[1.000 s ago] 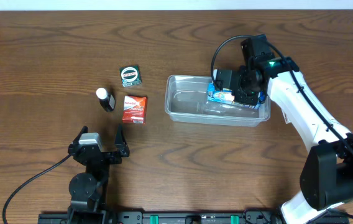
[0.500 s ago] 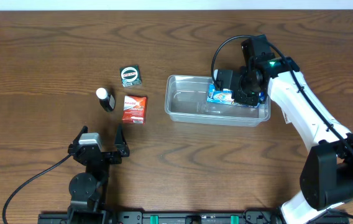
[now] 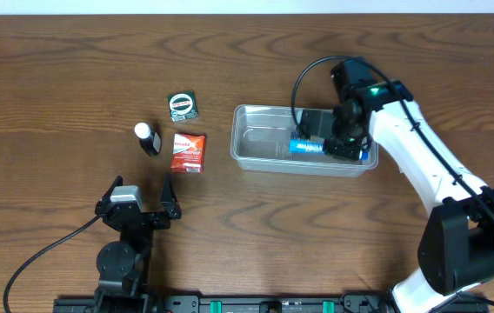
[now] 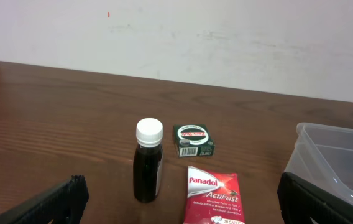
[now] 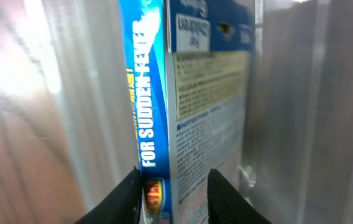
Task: Pack container
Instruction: 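Lower the blue box into the container and open right gripper, then move right gripper to the white-green Panadol box and grasp it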
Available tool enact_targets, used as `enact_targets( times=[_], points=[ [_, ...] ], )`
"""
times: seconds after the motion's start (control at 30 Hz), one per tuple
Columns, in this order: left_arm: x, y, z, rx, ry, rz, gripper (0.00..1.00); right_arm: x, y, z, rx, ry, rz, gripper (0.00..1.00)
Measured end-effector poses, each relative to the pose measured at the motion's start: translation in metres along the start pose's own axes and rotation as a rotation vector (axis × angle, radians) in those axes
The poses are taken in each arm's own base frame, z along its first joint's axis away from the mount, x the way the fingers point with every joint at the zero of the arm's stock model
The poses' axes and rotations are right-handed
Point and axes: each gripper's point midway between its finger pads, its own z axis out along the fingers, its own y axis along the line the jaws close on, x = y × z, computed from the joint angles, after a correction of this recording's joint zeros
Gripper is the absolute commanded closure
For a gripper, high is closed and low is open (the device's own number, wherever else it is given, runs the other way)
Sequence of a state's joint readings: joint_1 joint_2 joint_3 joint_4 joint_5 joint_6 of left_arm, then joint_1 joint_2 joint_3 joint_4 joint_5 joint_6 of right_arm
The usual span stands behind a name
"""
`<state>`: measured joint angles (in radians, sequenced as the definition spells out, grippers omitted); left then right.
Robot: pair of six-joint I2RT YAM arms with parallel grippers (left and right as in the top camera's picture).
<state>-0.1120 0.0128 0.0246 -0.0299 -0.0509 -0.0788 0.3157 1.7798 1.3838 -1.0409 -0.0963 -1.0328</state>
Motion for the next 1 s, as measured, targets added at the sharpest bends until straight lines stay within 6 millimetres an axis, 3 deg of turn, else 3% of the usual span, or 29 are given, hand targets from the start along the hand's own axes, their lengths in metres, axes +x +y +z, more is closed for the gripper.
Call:
enact_targets(
  times=[0.27,0.53,0.83,1.0],
  points=[
    [0.000,0.000,0.000,0.000,0.000,0.000,0.02,-0.018,0.027,0.002,-0.049,0.020,-0.078,0.63],
    [0.000,0.000,0.000,0.000,0.000,0.000,0.02,-0.022,0.027,0.003,-0.042,0.017,-0.076,0.65],
    [0.000,0.000,0.000,0.000,0.000,0.000,0.02,-0.037,-0.018,-0.001,0.121,-0.077,0.180,0.59],
    [0.000,0.000,0.000,0.000,0.000,0.000,0.02,-0.014,-0.045,-0.016,0.195,-0.088,0.435,0.55]
  ],
)
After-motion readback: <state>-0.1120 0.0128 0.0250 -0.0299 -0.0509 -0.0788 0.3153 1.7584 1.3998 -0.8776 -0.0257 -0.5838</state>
